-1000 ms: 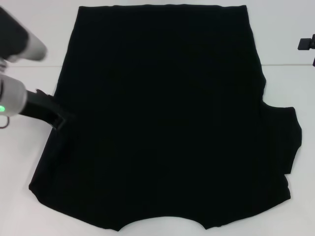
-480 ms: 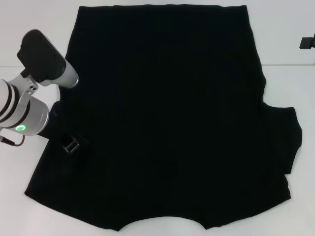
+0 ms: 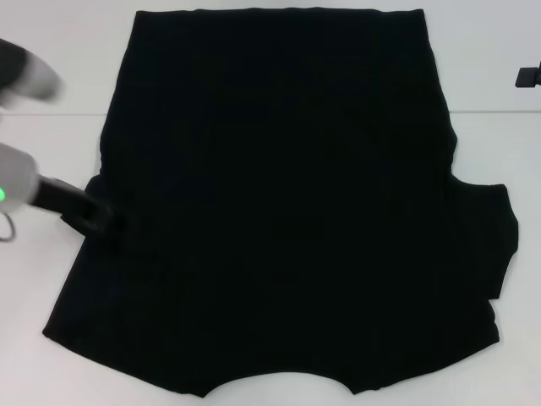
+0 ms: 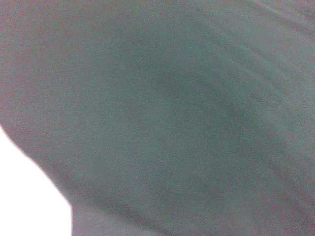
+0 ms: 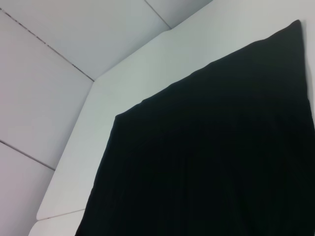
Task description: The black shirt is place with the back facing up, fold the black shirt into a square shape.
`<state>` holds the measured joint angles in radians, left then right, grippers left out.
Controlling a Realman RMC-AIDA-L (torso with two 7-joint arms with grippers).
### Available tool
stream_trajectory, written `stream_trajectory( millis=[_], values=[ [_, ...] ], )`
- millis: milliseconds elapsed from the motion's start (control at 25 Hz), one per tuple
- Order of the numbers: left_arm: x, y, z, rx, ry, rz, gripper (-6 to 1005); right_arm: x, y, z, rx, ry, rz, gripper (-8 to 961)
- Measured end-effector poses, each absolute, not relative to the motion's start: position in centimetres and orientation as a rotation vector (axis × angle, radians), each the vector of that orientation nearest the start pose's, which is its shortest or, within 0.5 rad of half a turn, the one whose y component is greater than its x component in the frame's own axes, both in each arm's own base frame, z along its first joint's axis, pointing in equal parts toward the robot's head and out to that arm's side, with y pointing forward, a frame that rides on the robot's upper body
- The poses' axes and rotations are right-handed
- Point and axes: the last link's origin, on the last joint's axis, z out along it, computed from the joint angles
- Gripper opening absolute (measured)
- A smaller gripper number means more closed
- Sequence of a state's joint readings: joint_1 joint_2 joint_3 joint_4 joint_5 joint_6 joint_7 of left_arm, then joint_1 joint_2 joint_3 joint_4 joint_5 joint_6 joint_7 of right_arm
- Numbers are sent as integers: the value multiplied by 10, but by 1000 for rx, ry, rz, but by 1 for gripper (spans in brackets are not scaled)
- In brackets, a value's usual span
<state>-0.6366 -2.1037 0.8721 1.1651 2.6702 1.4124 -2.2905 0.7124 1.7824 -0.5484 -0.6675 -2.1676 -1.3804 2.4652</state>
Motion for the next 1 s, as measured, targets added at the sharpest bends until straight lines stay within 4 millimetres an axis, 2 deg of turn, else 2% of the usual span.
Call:
stream_trajectory(
  millis=[120,320,480,680,1000],
  values=[
    [-263,397,73,-2186,-1406,81,455,270,425,148,-2026,1643,674,944],
    [-288,393,82,-1959,-1790,-28,498,270,425,147,-2032,1646,671,944],
    [-302,387,85,-1861,-1898,-146,506,270,425,146,-2030,1647,670,944],
    [-316,383,73,-1767,-2020,-281,506,271,425,146,-2029,1647,670,944],
    [-325,384,57,-1679,-2068,-353,506,272,424,146,-2028,1646,668,944]
  ],
)
